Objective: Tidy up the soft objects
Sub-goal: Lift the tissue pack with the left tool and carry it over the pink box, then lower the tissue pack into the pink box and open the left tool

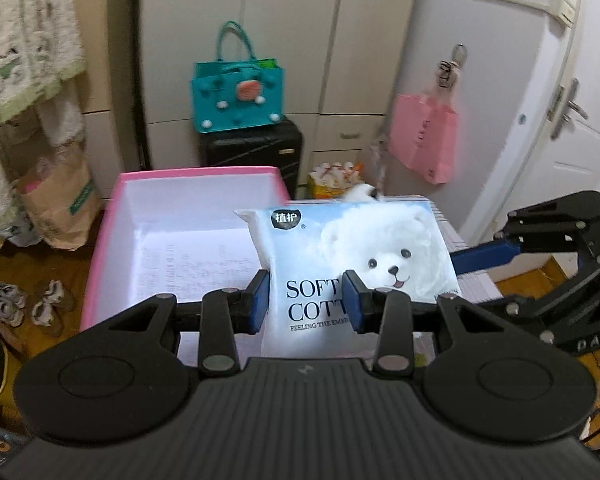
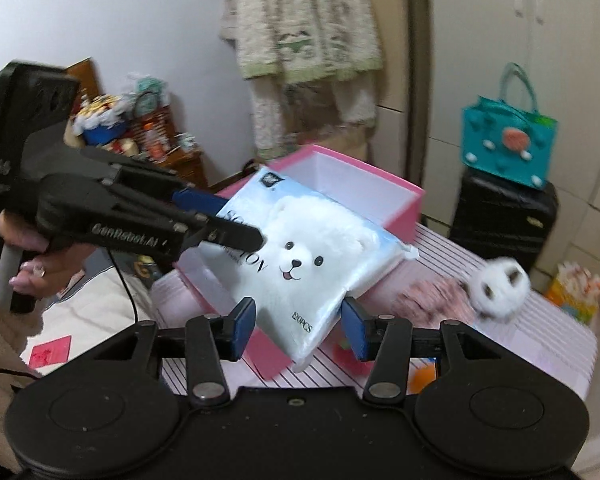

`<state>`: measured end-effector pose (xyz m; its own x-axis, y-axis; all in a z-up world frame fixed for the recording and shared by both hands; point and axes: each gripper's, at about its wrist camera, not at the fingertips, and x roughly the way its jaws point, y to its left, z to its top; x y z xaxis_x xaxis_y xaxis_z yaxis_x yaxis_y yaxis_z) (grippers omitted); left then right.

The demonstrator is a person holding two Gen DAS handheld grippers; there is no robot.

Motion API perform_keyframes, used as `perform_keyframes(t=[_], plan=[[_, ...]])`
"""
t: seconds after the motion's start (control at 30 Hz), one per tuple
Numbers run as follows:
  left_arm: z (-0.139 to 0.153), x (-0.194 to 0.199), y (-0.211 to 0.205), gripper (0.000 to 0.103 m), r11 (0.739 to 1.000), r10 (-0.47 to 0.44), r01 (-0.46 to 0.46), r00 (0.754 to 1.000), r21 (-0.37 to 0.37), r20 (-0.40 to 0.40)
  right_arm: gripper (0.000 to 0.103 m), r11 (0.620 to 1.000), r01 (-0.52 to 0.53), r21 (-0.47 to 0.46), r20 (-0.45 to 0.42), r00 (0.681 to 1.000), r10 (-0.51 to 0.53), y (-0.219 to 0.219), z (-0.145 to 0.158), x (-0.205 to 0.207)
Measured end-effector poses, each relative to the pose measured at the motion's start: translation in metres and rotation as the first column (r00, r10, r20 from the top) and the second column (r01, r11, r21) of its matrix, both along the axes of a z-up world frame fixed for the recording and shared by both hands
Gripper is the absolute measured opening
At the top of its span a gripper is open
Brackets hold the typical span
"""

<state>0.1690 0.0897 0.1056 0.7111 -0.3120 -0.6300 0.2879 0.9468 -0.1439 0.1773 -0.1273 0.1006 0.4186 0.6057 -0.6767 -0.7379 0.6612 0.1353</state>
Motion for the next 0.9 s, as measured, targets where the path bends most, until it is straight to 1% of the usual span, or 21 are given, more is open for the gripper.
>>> perform_keyframes(t=[0.1,0.2,0.3,0.4,0.43,0.47,0.53,0.63,0.67,0.73,0.77,0.83,0.9], plan=[[0.001,0.015,0.018,0.038,0.999,0.029,-0.029,0.999,0.014,-0.029,0.054,0.999,-0.024,-0.033,0.009,1.000,0.024,0.023,0.001,0.016],[-0.002,0.035,0.030,0.037,0.997,0.054,-0.051,0.997,0.049,-0.056,0.054,0.997,-0.034,-0.074,0.010,0.999,0.035,0.044,-0.002,0.037],[-0.007,0.068,0.040,0.037,0.995,0.065,-0.059,0.995,0.081,-0.081,0.054,0.992,-0.032,-0.125,0.037,0.999,0.037,0.066,-0.006,0.061],[-0.020,0.107,0.051,0.037,0.995,0.085,-0.074,0.984,0.072,-0.154,0.053,0.987,-0.024,-0.161,0.065,0.997,0.034,0.082,-0.013,0.085],[-0.026,0.121,0.055,0.037,0.994,0.094,-0.083,0.979,0.067,-0.183,0.052,0.985,-0.025,-0.172,0.072,0.997,0.038,0.087,-0.015,0.091],[-0.032,0.134,0.057,0.037,0.994,0.102,-0.089,0.973,0.070,-0.207,0.047,0.983,-0.026,-0.184,0.073,0.996,0.040,0.092,-0.018,0.098],[-0.043,0.152,0.059,0.038,0.991,0.120,-0.103,0.964,0.083,-0.236,0.044,0.980,-0.042,-0.193,0.051,0.997,0.052,0.100,-0.024,0.112],[-0.055,0.177,0.060,0.038,0.987,0.148,-0.124,0.952,0.105,-0.267,0.038,0.978,-0.037,-0.207,0.021,0.999,0.042,0.108,-0.032,0.129],[-0.058,0.182,0.060,0.038,0.986,0.153,-0.126,0.950,0.113,-0.271,0.037,0.978,-0.034,-0.207,0.009,0.999,0.036,0.109,-0.035,0.134],[-0.063,0.191,0.060,0.038,0.983,0.157,-0.121,0.943,0.139,-0.292,0.031,0.979,-0.030,-0.203,-0.030,0.999,0.024,0.110,-0.040,0.146],[-0.066,0.194,0.060,0.038,0.981,0.162,-0.121,0.939,0.149,-0.303,0.029,0.979,-0.032,-0.202,-0.050,0.999,0.022,0.111,-0.043,0.151],[-0.068,0.199,0.057,0.038,0.978,0.163,-0.111,0.937,0.179,-0.309,0.029,0.979,-0.029,-0.200,-0.086,0.996,0.012,0.112,-0.049,0.160],[-0.070,0.203,0.054,0.038,0.975,0.153,-0.090,0.937,0.204,-0.315,0.029,0.977,-0.018,-0.213,-0.103,0.995,-0.004,0.114,-0.055,0.167]])
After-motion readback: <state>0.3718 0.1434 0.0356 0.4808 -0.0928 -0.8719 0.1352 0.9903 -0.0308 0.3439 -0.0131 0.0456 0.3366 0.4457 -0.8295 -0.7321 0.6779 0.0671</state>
